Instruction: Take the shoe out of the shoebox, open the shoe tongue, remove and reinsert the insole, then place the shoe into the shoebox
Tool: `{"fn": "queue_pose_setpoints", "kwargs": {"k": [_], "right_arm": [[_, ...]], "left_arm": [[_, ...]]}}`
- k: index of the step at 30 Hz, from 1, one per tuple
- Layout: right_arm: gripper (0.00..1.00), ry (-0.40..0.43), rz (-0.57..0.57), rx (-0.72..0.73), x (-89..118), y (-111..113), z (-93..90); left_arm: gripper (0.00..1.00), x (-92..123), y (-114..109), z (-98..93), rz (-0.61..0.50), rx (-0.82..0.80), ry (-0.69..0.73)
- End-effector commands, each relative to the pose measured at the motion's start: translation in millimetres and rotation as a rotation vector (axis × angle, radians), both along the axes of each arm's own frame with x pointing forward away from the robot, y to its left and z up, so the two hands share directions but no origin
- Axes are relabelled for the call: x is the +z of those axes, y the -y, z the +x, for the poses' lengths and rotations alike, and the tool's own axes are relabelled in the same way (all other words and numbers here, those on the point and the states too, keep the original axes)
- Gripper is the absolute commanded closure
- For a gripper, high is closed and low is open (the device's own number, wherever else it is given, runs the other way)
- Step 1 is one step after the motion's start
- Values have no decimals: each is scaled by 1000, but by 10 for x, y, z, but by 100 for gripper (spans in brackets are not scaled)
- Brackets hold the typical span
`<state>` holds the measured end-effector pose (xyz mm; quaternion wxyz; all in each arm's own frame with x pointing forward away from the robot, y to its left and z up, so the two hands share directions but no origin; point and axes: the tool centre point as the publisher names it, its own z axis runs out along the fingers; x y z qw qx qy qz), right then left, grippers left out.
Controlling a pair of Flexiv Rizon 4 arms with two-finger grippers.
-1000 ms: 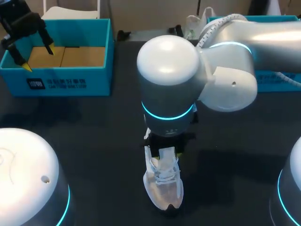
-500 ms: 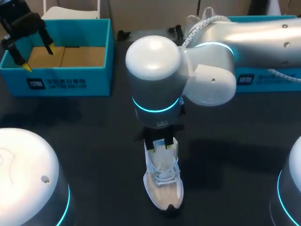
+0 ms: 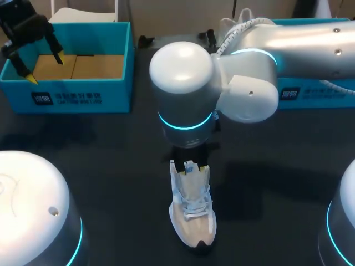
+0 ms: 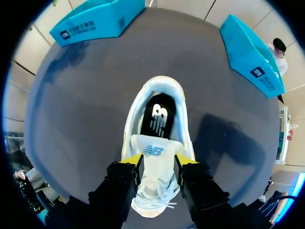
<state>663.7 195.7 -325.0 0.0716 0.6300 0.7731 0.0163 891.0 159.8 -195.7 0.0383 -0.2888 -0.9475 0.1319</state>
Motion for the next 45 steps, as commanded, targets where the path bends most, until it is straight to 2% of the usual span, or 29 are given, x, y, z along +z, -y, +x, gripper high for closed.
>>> {"fn": "queue_pose_setpoints", "kwargs": {"k": [1,4,7,12,16,17,18,20,21,22,24,25,36,37,45], "right_arm": [[58,-34,53,25,-220,51,108],[58,-53,95,44,-313,86,153],[58,-55,113,58,-295,109,148],[56,-26,80,145,47,94,84],[51,-53,123,369,271,92,101],[46,-68,128,443,306,83,115],[34,-71,120,493,339,72,127],[24,-107,108,581,376,57,162],[5,-140,84,639,395,40,199],[0,-165,65,699,402,25,232],[0,-195,59,857,409,0,298],[0,-208,131,1002,408,-20,320],[0,-208,131,1002,408,-20,320],[0,-219,98,1051,383,-66,356],[0,-195,8,1100,453,-106,545]], "left_arm": [[0,1,-5,1,3,-1,0],[0,1,-5,1,3,-1,0],[0,1,-5,1,3,-1,0],[0,1,-5,1,3,-1,0],[0,1,-5,1,3,-1,0],[0,1,-5,1,3,-1,0],[0,1,-5,1,3,-1,0],[0,1,-5,1,3,-1,0],[0,1,-5,1,3,-1,0],[0,1,-5,1,3,-1,0],[0,1,-5,1,3,-1,0],[0,1,-5,1,3,-1,0],[0,1,-5,1,3,-1,0],[0,1,-5,1,3,-1,0],[0,1,-5,1,3,-1,0]]}}
